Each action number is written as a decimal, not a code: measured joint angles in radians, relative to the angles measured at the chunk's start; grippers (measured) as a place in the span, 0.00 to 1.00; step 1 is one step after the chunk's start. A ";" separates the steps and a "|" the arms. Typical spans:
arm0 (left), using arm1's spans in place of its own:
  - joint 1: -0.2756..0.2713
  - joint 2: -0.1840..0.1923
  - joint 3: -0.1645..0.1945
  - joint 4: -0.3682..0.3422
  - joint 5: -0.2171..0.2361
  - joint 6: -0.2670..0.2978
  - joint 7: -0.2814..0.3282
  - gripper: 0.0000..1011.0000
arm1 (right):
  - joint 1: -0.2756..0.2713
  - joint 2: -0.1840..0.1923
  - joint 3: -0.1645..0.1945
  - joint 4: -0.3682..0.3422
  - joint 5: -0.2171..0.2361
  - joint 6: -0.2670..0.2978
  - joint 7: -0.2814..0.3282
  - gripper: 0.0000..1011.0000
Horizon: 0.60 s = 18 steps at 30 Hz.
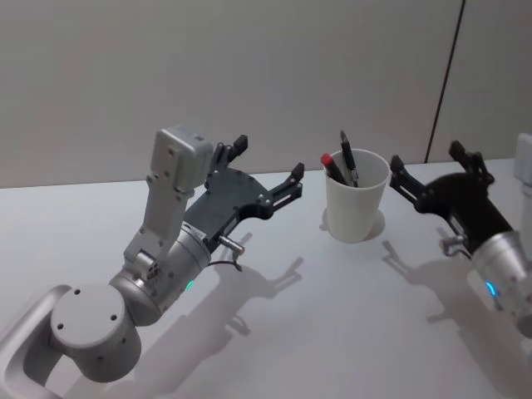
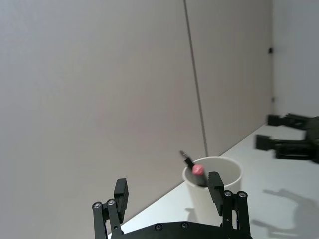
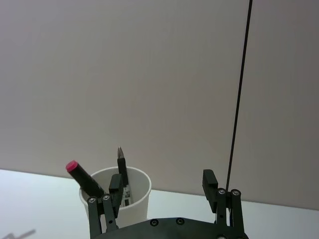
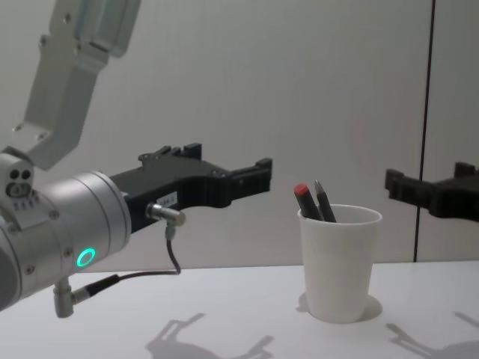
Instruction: Place the pen into the pen holder.
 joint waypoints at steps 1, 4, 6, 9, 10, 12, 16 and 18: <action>-0.001 0.001 0.002 0.001 0.008 0.003 0.010 0.99 | -0.007 0.006 0.002 -0.007 0.003 0.002 0.003 0.99; -0.006 0.003 0.008 0.006 0.040 0.015 0.050 0.99 | -0.036 0.028 0.013 -0.035 0.017 0.010 0.017 0.99; -0.009 0.004 0.012 0.010 0.062 0.023 0.078 0.99 | -0.055 0.044 0.019 -0.055 0.025 0.015 0.026 0.99; -0.012 0.005 0.015 0.013 0.080 0.029 0.101 0.99 | -0.075 0.059 0.026 -0.074 0.035 0.020 0.035 0.99; -0.013 0.006 0.017 0.014 0.089 0.032 0.112 0.99 | -0.079 0.062 0.028 -0.078 0.036 0.021 0.037 0.99; -0.015 0.006 0.019 0.016 0.100 0.036 0.125 0.99 | -0.088 0.070 0.031 -0.087 0.041 0.024 0.041 0.99; -0.016 0.007 0.020 0.017 0.108 0.039 0.135 0.99 | -0.095 0.075 0.033 -0.093 0.044 0.026 0.044 0.99; -0.017 0.007 0.021 0.017 0.109 0.040 0.136 0.99 | -0.096 0.075 0.034 -0.093 0.044 0.026 0.044 0.99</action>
